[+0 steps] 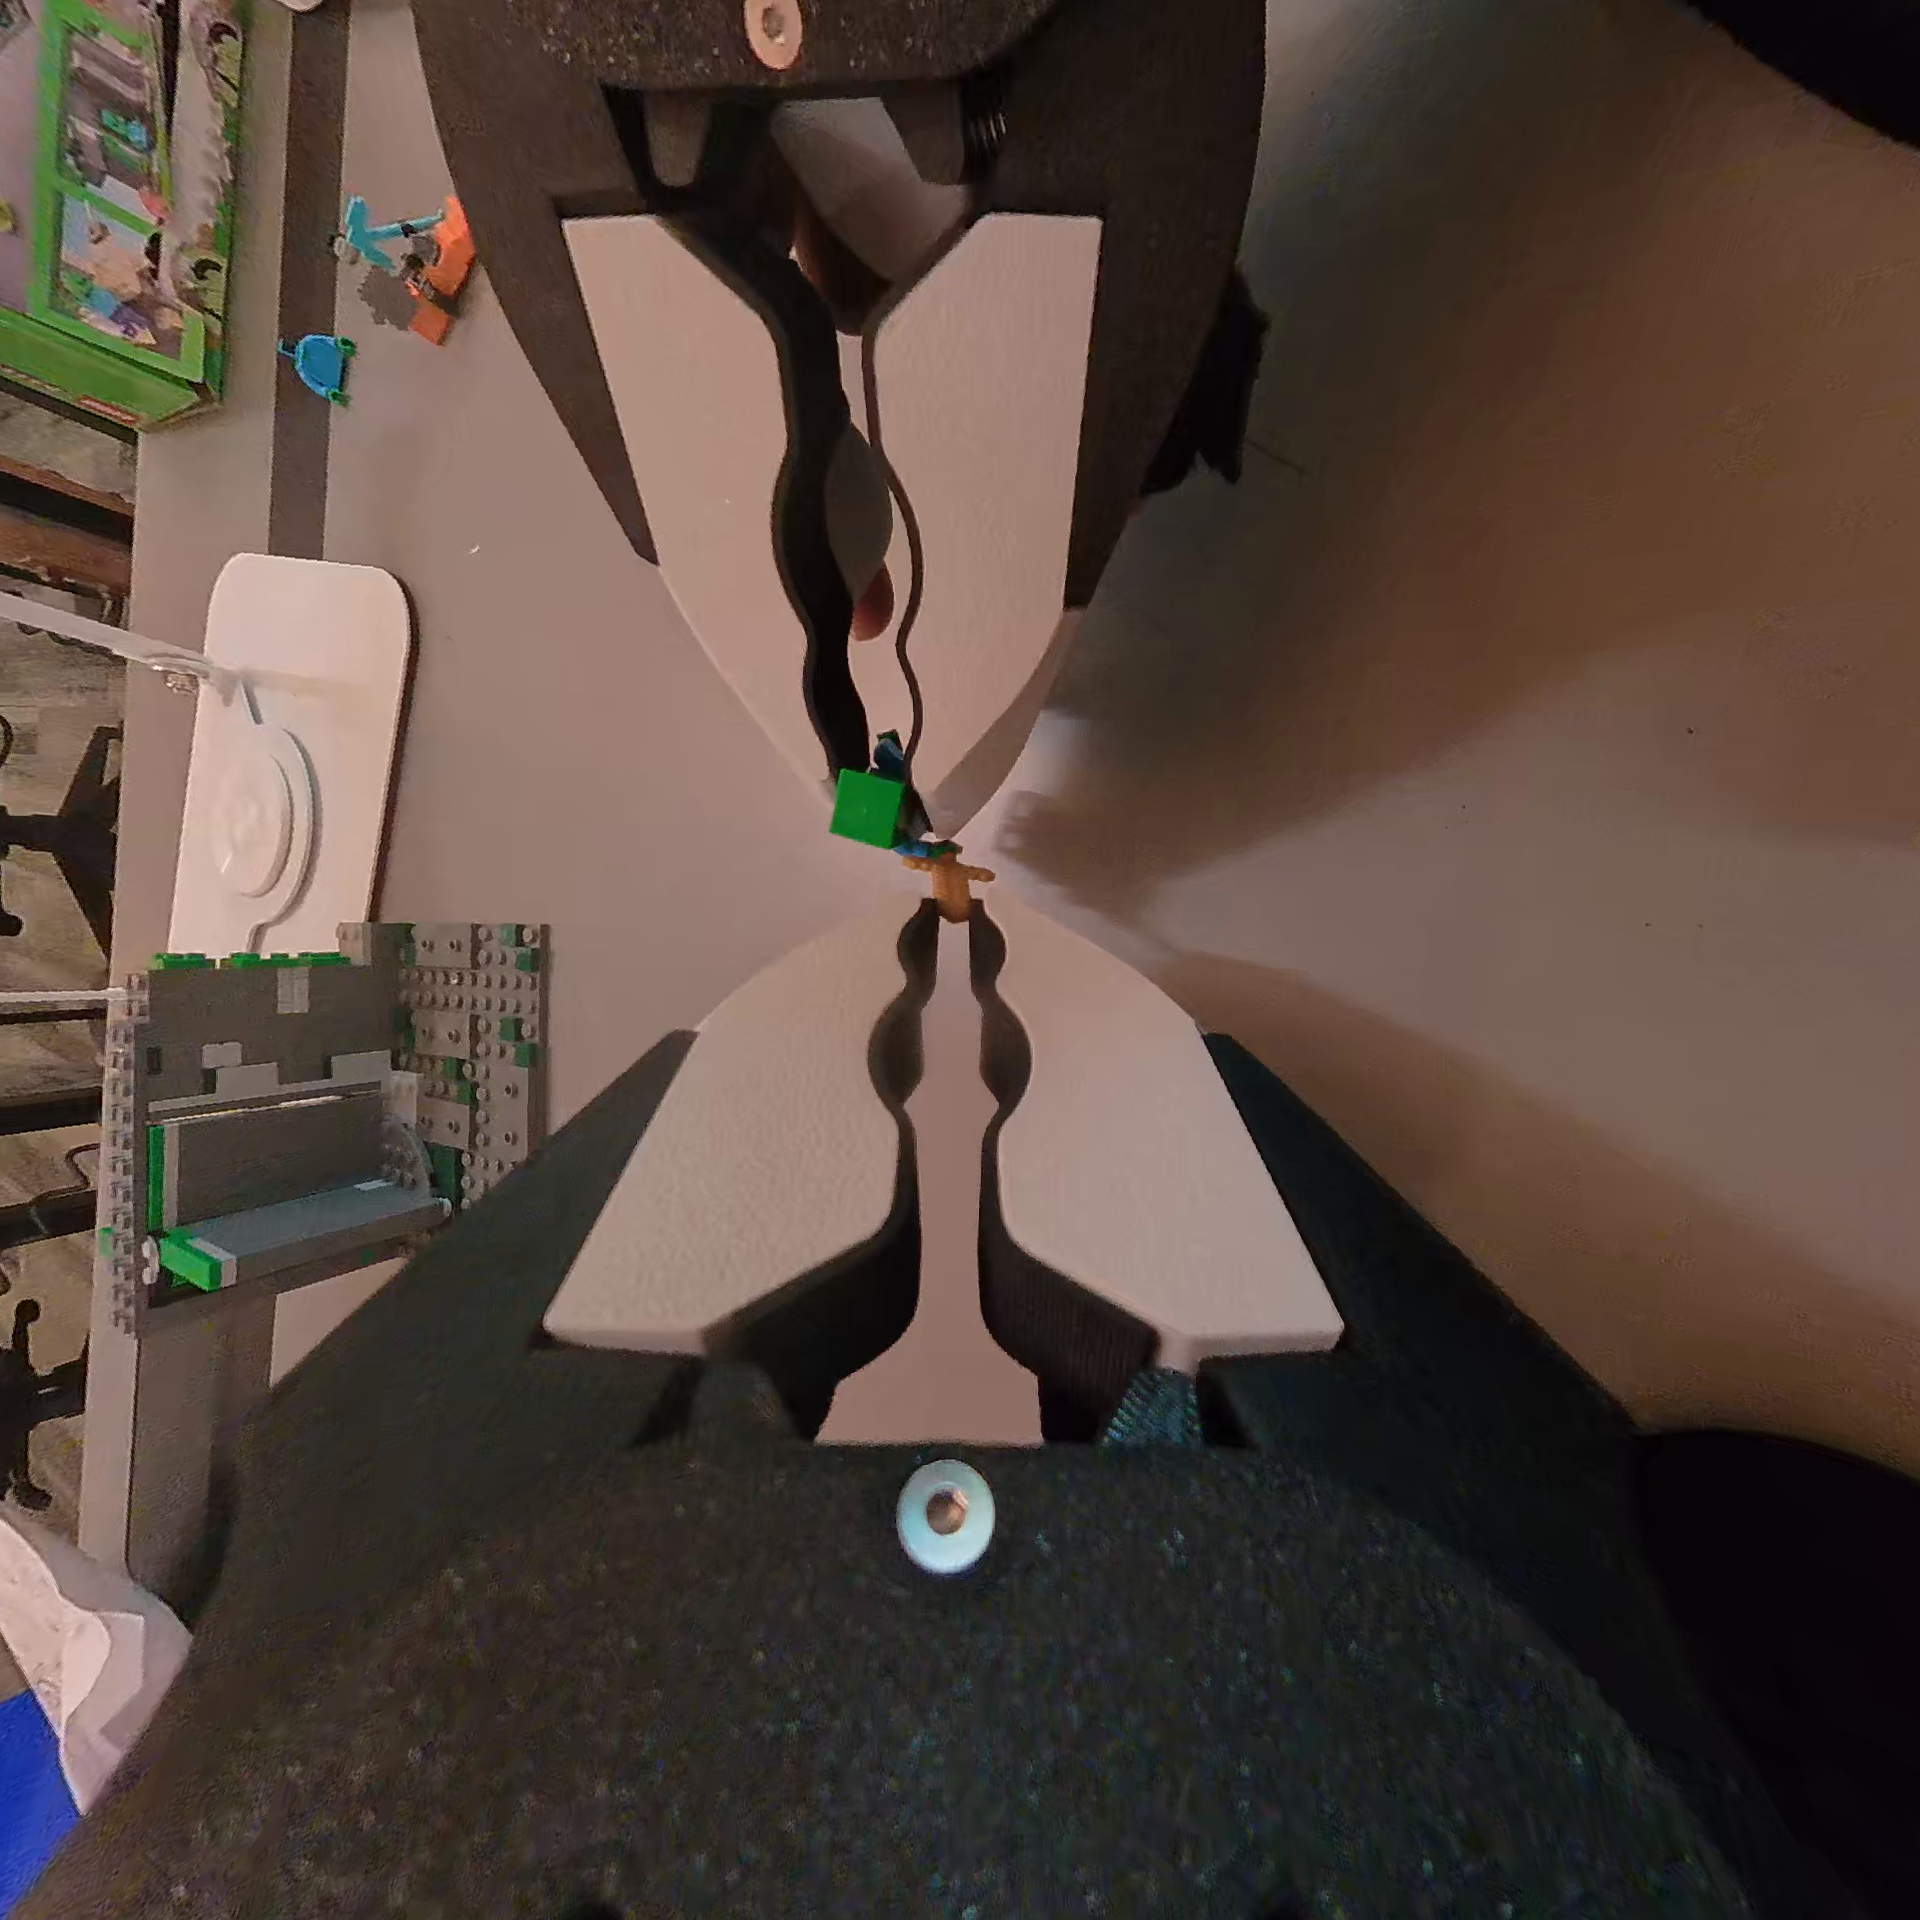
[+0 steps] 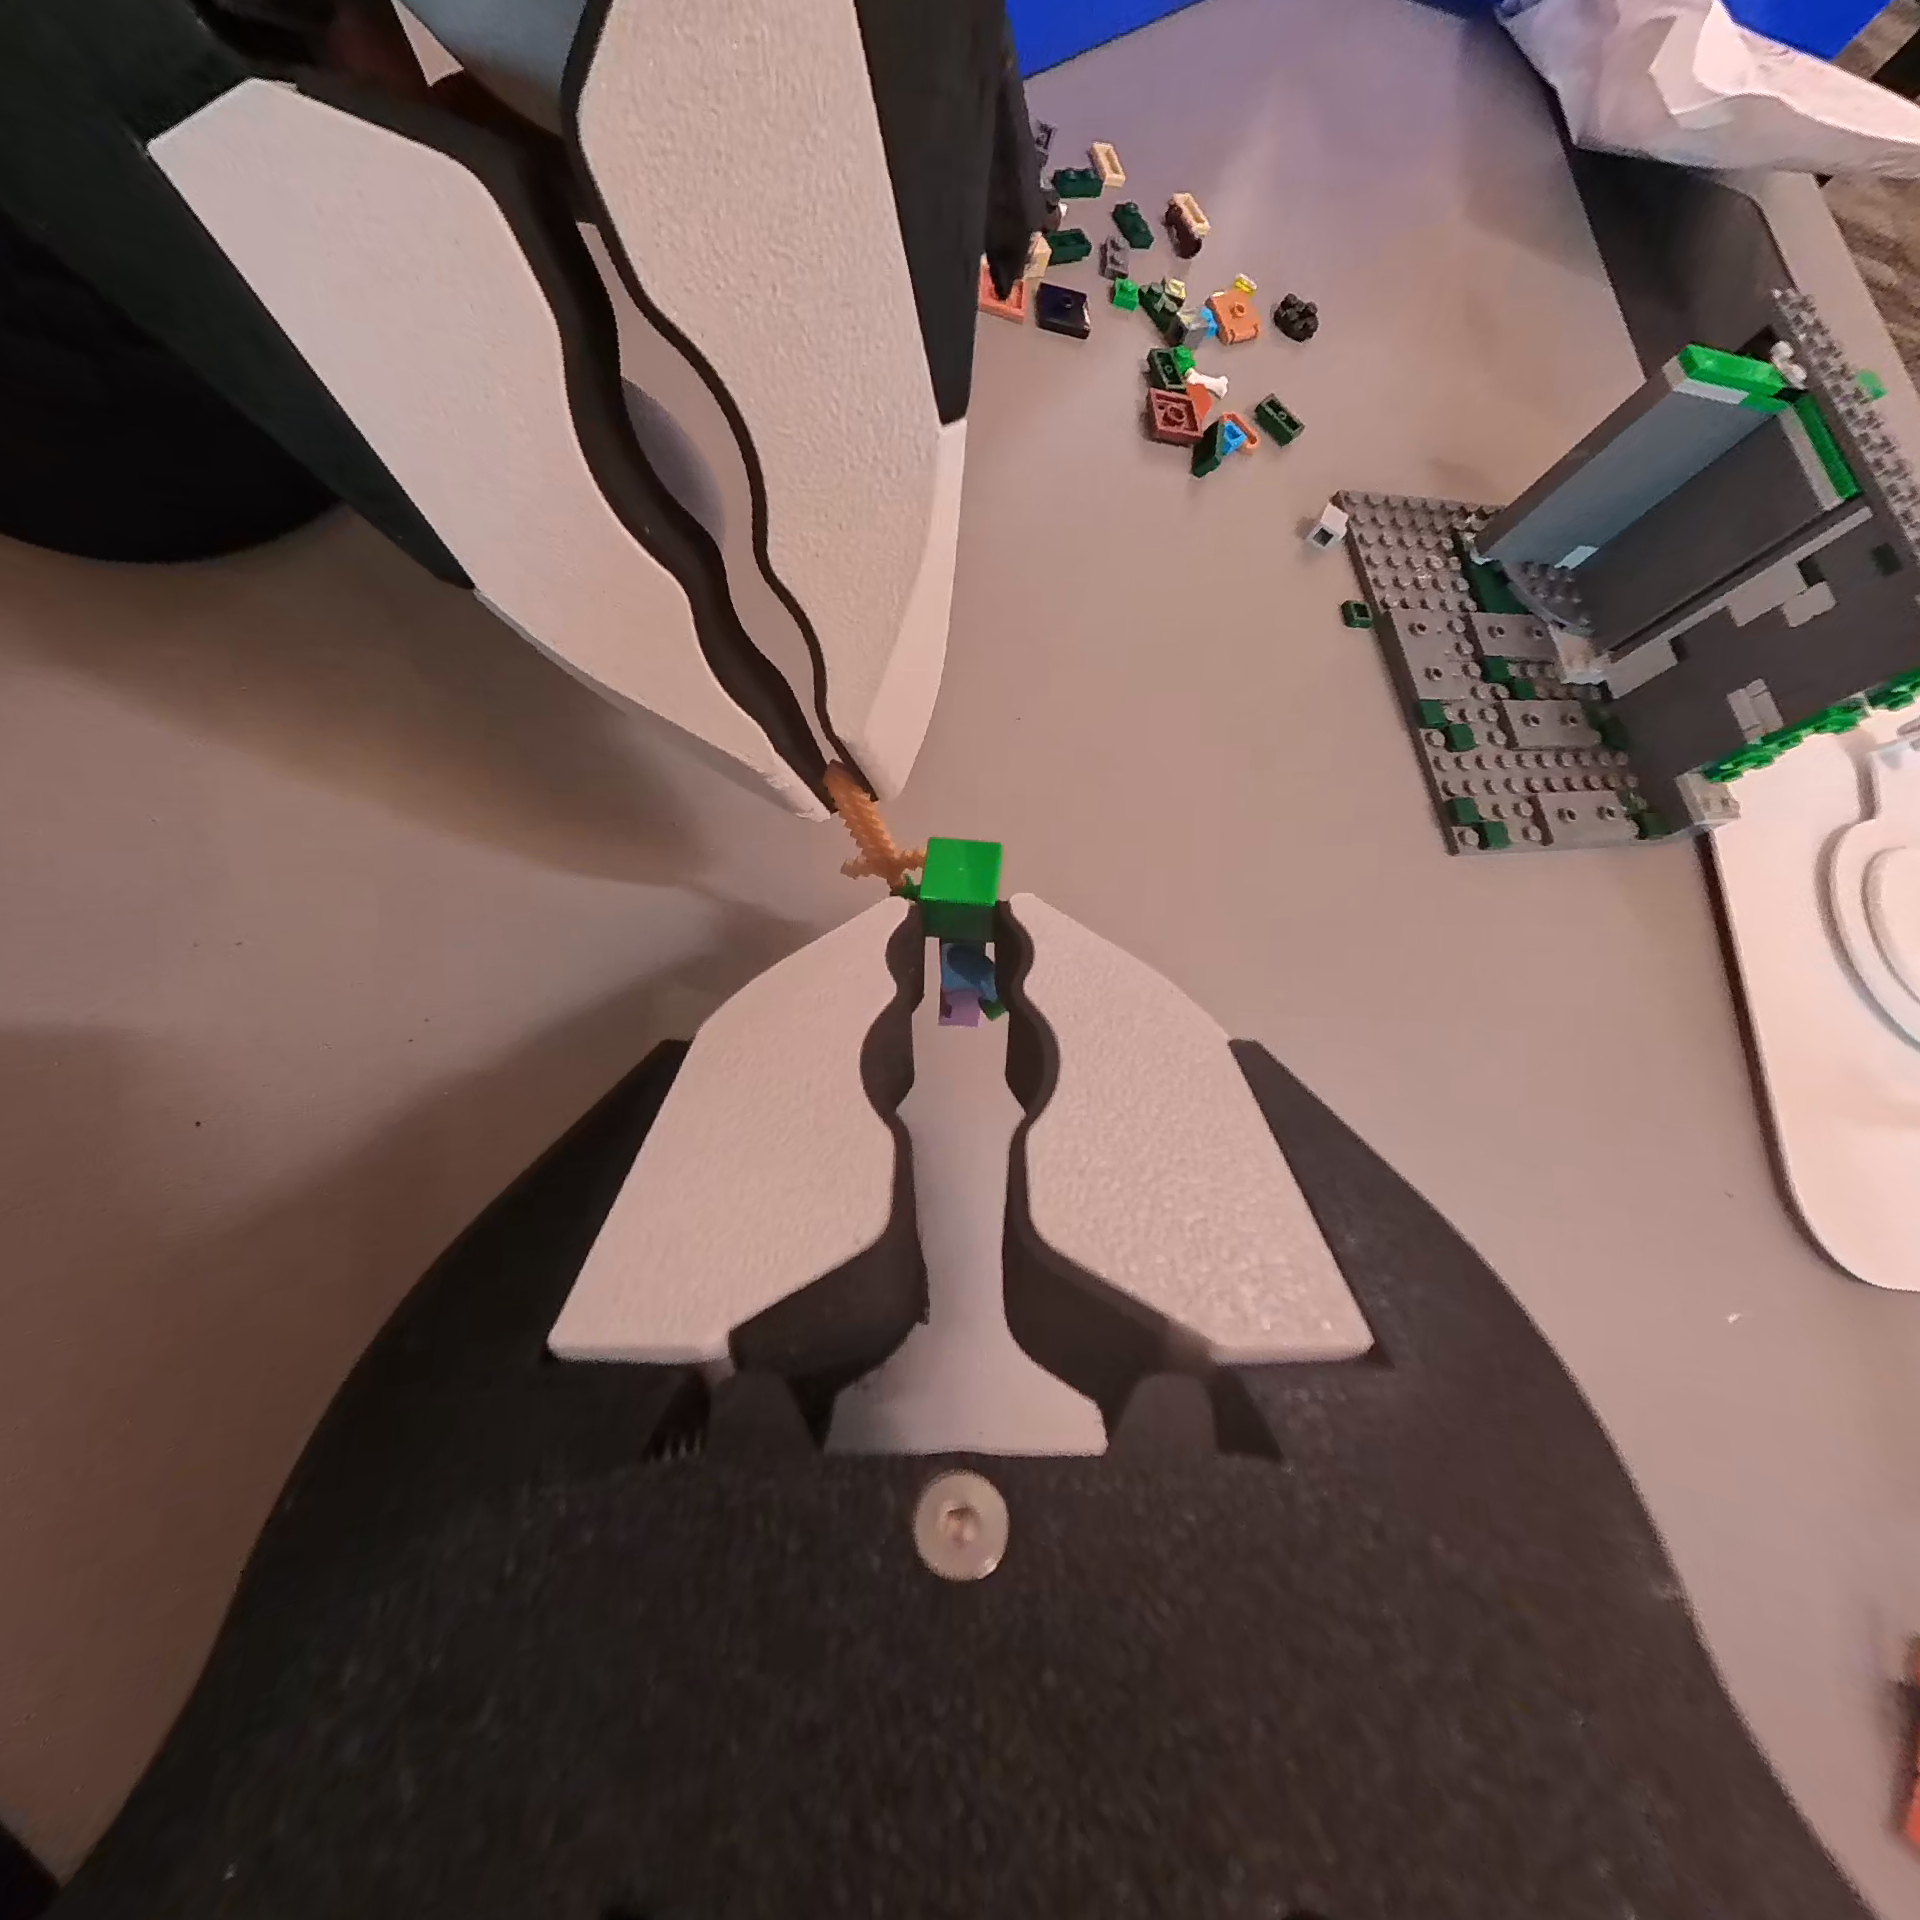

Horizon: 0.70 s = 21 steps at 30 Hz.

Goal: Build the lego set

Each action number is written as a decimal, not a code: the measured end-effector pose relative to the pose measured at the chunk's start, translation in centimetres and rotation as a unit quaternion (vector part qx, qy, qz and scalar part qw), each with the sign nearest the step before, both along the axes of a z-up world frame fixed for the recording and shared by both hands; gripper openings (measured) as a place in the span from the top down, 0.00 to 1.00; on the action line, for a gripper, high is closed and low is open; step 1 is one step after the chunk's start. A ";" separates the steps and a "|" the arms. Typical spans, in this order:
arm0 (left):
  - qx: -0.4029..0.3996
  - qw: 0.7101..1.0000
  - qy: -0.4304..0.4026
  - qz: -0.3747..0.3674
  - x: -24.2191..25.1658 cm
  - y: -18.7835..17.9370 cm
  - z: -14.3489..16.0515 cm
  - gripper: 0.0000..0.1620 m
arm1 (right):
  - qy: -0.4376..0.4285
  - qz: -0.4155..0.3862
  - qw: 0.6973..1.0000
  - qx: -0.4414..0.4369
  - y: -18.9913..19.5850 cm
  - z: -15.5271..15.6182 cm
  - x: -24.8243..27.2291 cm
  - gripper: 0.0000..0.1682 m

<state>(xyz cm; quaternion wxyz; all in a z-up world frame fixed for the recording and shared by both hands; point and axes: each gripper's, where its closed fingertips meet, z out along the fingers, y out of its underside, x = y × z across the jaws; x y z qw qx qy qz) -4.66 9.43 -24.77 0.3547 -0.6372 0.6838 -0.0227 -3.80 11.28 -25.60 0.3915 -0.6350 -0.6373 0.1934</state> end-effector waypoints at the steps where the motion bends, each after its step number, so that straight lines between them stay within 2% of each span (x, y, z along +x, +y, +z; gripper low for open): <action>1: -0.001 1.000 0.000 0.000 0.0 0.0 0.0 0.96 | 0.000 0.000 1.000 0.000 0.0 0.0 0.0 0.93; 7: -0.003 1.000 -0.007 0.004 0.0 0.0 0.0 0.96 | 0.005 -0.002 1.000 -0.008 0.0 0.0 0.0 0.93; 12: -0.019 0.999 -0.031 0.019 -0.3 0.0 0.5 0.84 | 0.019 -0.009 0.999 -0.028 0.1 0.3 0.2 0.93; 17: -0.086 0.986 -0.133 0.055 -0.5 0.0 2.1 0.84 | 0.081 -0.006 0.991 -0.110 -0.3 1.3 0.5 0.93; 21: -0.159 0.957 -0.237 0.059 0.2 -0.5 3.1 0.84 | 0.182 0.036 0.955 -0.230 -1.5 3.7 0.6 0.93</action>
